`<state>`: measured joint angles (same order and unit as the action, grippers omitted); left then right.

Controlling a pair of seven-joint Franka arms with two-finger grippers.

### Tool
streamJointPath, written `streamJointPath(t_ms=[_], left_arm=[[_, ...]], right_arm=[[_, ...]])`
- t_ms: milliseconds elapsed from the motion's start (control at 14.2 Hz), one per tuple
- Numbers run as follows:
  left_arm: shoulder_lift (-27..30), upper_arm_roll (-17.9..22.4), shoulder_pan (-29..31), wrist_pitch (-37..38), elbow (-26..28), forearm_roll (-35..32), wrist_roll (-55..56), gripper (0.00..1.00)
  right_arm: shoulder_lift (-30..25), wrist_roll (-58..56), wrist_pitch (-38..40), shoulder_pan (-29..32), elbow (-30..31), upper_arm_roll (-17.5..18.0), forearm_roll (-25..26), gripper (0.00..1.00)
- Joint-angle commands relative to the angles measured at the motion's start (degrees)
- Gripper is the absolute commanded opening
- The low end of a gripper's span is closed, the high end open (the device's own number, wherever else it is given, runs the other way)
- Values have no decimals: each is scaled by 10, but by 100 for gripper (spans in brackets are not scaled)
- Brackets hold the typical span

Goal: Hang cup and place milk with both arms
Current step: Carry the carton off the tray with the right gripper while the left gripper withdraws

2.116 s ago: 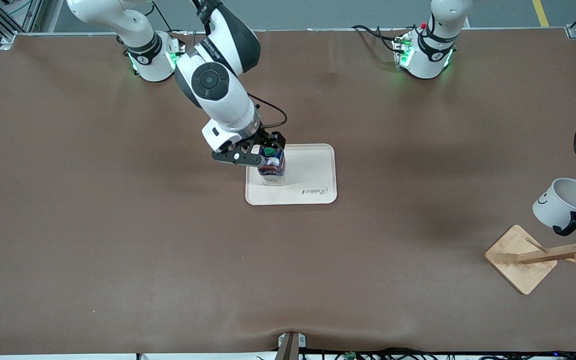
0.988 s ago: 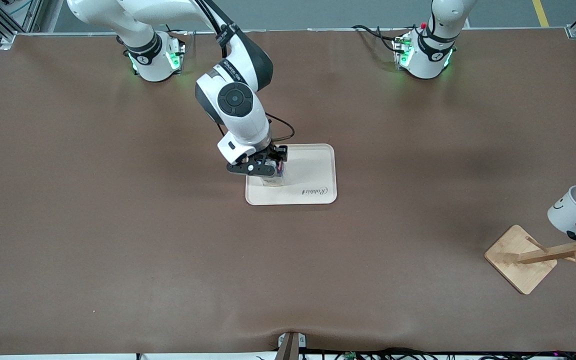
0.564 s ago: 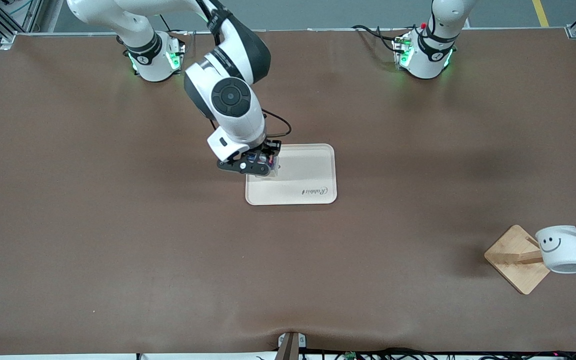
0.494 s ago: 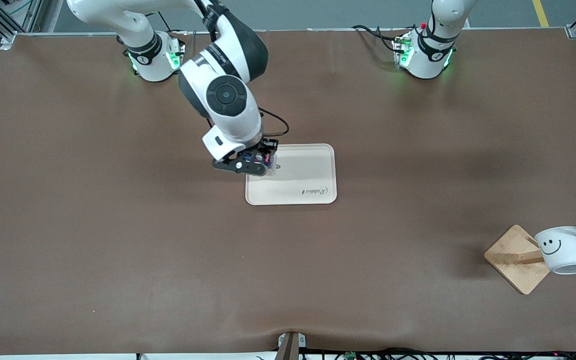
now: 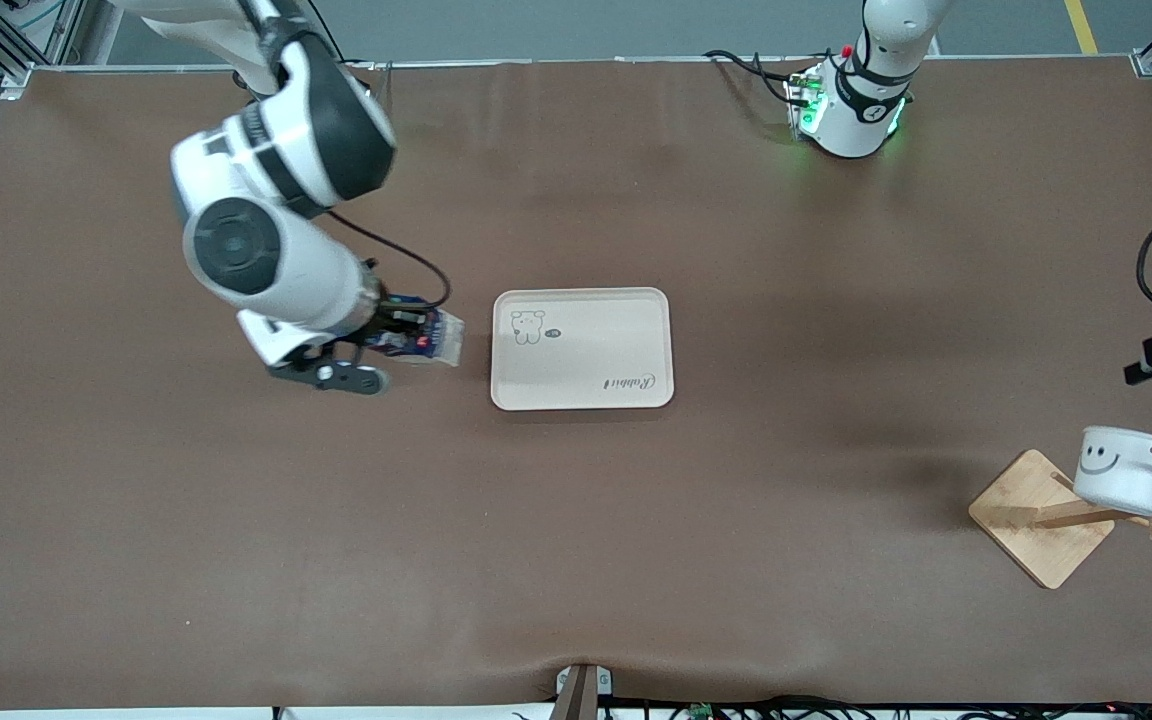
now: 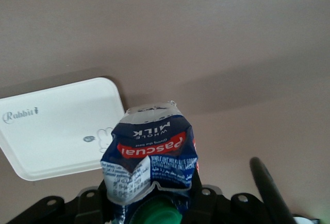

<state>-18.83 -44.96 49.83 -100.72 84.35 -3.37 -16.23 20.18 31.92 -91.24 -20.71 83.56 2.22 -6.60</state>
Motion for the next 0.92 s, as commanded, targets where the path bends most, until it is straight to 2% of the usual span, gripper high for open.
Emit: streamJointPath(t_ms=[0, 212, 423, 494, 705, 846], left_arm=[[62, -31, 4, 30, 29, 3, 100, 100], [90, -76, 4, 53, 39, 3, 200, 100], [91, -115, 4, 58, 37, -2, 281, 100], [91, -118, 1, 58, 33, -9, 277, 100], [83, -117, -28, 58, 18, -100, 273, 100], [78, -117, -28, 58, 16, -102, 270, 100]], right_arm=[[-30, -78, 13, 45, 36, 7, -3, 0], [-51, -188, 6, 115, 84, 7, 43, 0], [-48, -323, -7, 203, 91, 7, 51, 0], [-47, -355, -20, 222, 99, 7, 58, 0], [-54, -396, -109, 262, 164, 7, 97, 0], [-53, -408, -152, 288, 187, 7, 122, 0]])
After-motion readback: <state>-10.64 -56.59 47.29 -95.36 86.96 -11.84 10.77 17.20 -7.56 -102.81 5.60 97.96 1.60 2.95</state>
